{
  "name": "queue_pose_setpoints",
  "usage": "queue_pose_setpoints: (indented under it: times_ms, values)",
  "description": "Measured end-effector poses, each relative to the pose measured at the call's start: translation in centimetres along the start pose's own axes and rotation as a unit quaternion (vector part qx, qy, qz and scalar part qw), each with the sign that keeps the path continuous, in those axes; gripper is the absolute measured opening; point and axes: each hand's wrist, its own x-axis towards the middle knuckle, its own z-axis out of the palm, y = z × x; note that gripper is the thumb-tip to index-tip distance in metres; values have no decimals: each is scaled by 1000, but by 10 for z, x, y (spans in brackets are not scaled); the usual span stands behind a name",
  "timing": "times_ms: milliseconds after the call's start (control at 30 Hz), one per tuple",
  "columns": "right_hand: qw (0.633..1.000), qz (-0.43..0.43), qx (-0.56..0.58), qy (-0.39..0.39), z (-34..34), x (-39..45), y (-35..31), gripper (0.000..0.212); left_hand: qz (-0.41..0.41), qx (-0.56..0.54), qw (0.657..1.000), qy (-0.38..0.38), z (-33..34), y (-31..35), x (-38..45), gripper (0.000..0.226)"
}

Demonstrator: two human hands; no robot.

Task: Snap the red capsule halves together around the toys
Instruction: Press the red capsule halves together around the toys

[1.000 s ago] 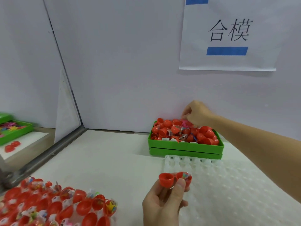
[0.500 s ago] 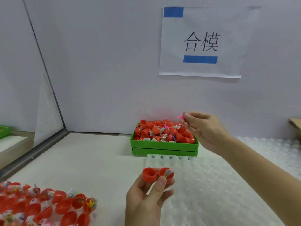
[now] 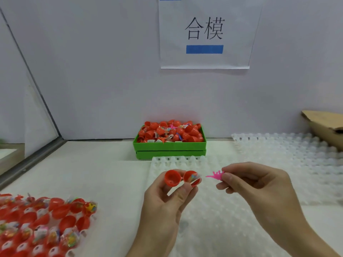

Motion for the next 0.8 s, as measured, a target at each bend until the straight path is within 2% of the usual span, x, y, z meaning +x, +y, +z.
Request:
queue_pose_setpoints:
  times_ms: [167, 267, 333, 400, 467, 533, 800]
  values:
    - [999, -15, -44, -11, -5, -9, 1, 21, 32, 122, 992, -9, -2, 0, -2, 36]
    - [997, -34, -67, -16, -4, -11, 0, 23, 47, 194, 980, -12, -1, -1, -5, 33]
    - [996, -54, -68, -3, -3, -12, -1, 15, 52, 222, 974, -15, -1, -3, -6, 24]
    - [996, -65, -67, 3, -2, -13, -2, 10, 57, 242, 968, -25, 1, -2, -7, 19]
    - [994, -63, -90, -1, 0, -15, 0, 16, 61, 261, 963, -39, 2, -2, -9, 26]
    - [990, -46, -135, -14, 1, -16, 3, 25, 66, 263, 961, -54, 5, -1, -10, 22]
    - [981, -18, -190, -42, 3, -20, 7, 25, 77, 265, 958, -77, 8, -3, -14, 22]
